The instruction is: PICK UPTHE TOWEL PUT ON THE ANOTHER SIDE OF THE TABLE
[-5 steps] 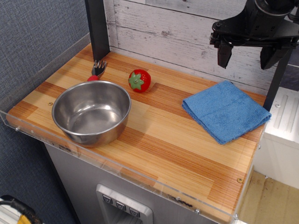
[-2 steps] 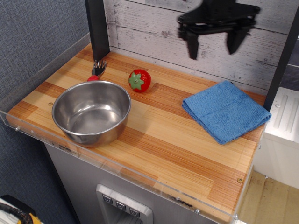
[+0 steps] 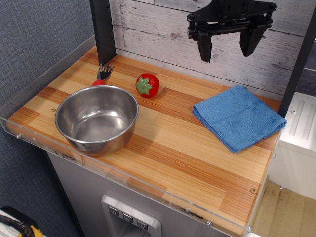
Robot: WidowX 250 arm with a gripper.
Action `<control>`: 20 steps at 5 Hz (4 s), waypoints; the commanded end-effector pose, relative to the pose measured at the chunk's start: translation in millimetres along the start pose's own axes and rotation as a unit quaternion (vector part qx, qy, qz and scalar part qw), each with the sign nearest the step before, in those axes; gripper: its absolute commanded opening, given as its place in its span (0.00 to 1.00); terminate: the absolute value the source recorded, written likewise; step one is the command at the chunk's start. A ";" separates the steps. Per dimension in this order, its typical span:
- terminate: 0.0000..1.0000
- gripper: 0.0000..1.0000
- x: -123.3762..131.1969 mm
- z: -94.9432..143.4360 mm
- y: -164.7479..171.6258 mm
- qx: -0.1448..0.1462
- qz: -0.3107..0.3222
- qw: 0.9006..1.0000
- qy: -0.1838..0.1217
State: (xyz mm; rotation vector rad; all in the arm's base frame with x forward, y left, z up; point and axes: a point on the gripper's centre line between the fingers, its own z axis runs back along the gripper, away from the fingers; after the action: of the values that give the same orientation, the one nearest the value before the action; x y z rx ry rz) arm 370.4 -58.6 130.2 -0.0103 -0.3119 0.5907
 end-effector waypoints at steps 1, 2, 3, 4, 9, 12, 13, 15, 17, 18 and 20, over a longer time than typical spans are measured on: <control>0.00 1.00 -5.5 -4.0 -12.8 -0.003 -0.022 1.000 0.006; 0.00 1.00 -15.4 -14.1 -18.4 0.003 -0.036 0.999 0.017; 0.00 1.00 -23.0 -27.8 -22.2 0.006 -0.043 0.999 0.030; 0.00 1.00 -30.2 -45.7 -25.2 0.011 -0.049 0.998 0.048; 0.00 1.00 -26.4 -99.5 -33.0 0.012 -0.046 0.998 0.036; 0.00 1.00 -0.4 -107.5 20.1 0.021 0.014 0.999 0.037; 0.00 1.00 11.7 -100.5 42.8 0.029 0.038 0.999 0.025; 0.00 1.00 26.8 -90.7 72.4 0.050 0.062 0.997 0.004; 0.00 1.00 40.6 -88.5 109.5 0.076 0.094 0.993 -0.012; 0.00 1.00 41.2 -87.9 111.3 0.079 0.095 0.992 -0.013; 0.00 1.00 41.8 -81.7 106.0 0.061 0.099 0.993 -0.018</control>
State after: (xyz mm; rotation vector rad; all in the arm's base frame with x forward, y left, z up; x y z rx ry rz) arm 366.9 56.0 30.8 0.1042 -0.2490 0.7994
